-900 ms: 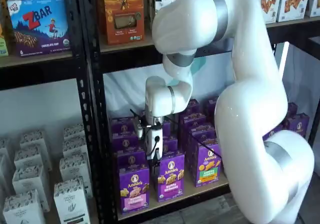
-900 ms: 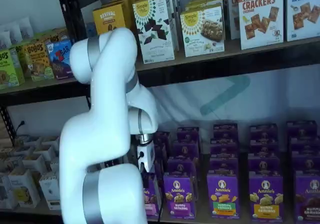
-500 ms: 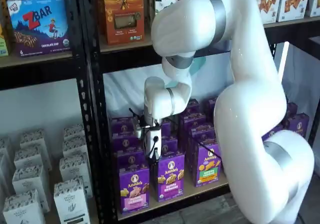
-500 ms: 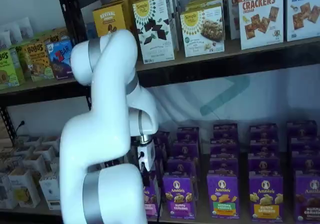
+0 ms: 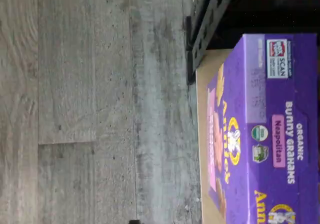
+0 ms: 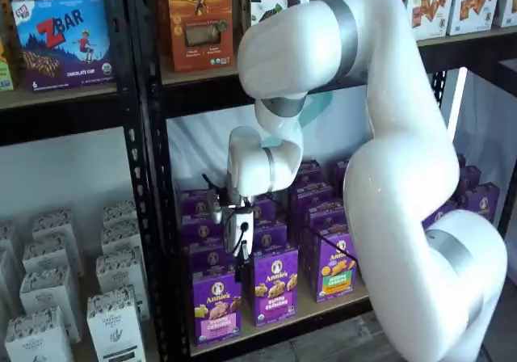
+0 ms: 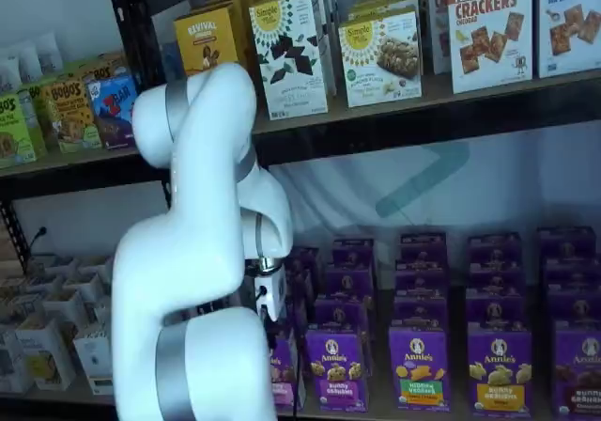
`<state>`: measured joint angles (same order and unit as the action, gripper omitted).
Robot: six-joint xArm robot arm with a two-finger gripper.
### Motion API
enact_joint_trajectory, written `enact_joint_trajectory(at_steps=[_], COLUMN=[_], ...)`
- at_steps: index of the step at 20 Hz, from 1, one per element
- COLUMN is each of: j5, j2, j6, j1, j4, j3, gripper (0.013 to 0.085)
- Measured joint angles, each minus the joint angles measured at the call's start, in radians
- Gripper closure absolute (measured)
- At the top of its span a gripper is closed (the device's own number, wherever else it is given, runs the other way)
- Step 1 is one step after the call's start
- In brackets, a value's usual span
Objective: Pick up the purple box with a pink patch in the middle, on the bottom shelf, the first box from the left
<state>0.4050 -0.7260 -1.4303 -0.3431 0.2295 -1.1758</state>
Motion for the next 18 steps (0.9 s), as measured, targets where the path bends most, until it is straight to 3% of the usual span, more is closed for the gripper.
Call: enact_joint_trajectory(at_steps=[11,18], j5=[-0.019,-0.035], j2=[-0.066,-0.116], j6=[0.041,0.085], j1=[-0.025,-0.033], j4=[-0.018,-0.057], j3=[-0.069,-0.114], gripper=[0.013,0.013])
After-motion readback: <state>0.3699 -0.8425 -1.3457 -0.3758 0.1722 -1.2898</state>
